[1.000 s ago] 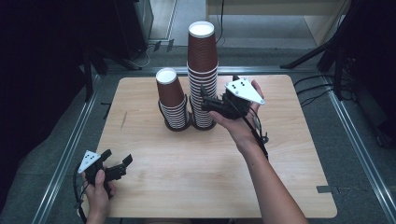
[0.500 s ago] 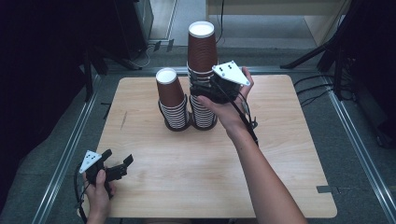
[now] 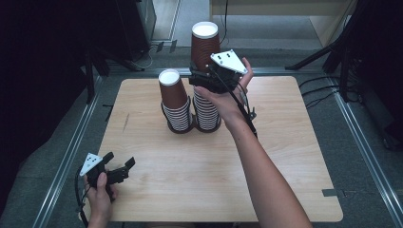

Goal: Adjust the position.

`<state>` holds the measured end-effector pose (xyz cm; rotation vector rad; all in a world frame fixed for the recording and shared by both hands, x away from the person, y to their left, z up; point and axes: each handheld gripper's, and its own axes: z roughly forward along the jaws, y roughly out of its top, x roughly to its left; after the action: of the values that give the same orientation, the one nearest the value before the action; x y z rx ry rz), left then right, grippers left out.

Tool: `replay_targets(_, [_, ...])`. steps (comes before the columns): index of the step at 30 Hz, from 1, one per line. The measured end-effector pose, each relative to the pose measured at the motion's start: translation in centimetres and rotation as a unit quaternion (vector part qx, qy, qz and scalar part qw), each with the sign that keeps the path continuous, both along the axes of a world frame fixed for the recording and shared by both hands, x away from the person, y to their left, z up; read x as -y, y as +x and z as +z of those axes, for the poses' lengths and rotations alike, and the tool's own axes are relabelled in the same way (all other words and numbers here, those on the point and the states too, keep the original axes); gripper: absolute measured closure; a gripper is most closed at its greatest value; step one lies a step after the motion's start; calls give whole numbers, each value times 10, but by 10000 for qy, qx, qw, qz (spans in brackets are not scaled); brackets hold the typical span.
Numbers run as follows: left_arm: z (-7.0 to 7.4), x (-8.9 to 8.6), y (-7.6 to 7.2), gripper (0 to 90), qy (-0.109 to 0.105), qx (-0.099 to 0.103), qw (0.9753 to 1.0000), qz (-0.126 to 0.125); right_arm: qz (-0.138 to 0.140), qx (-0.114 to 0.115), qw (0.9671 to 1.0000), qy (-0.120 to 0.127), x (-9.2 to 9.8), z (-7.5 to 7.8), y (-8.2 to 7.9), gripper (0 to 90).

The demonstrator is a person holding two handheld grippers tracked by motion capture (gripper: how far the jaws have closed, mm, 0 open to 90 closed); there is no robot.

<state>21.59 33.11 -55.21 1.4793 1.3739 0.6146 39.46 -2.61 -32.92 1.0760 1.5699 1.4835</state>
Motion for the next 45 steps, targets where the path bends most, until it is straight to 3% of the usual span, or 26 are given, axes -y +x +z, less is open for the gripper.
replay_targets(11, [0,0,0,7,-23,-16,10000,-24,-156,-44,9998,-91,-13,5,15,0])
replay_targets(14, [0,-1,0,7,-33,-19,10000,-41,-142,-119,9998,-21,-13,4,17,8])
replay_targets(17, [0,-1,0,7,-44,-19,10000,-39,-118,-92,9999,-81,-14,2,16,72])
replay_targets(30, [0,-1,1,7,-56,-18,10000,-47,-134,-43,9999,-17,-14,6,15,100])
replay_targets(36, [0,-1,1,7,-54,-18,10000,-44,-125,103,9999,3,-14,16,13,111])
replay_targets(40, [0,-1,1,7,-54,-16,10000,-44,-203,134,9997,-93,-16,22,14,109])
replay_targets(45, [0,-2,1,7,-97,-11,9999,-43,-250,129,9996,-28,-16,29,15,109])
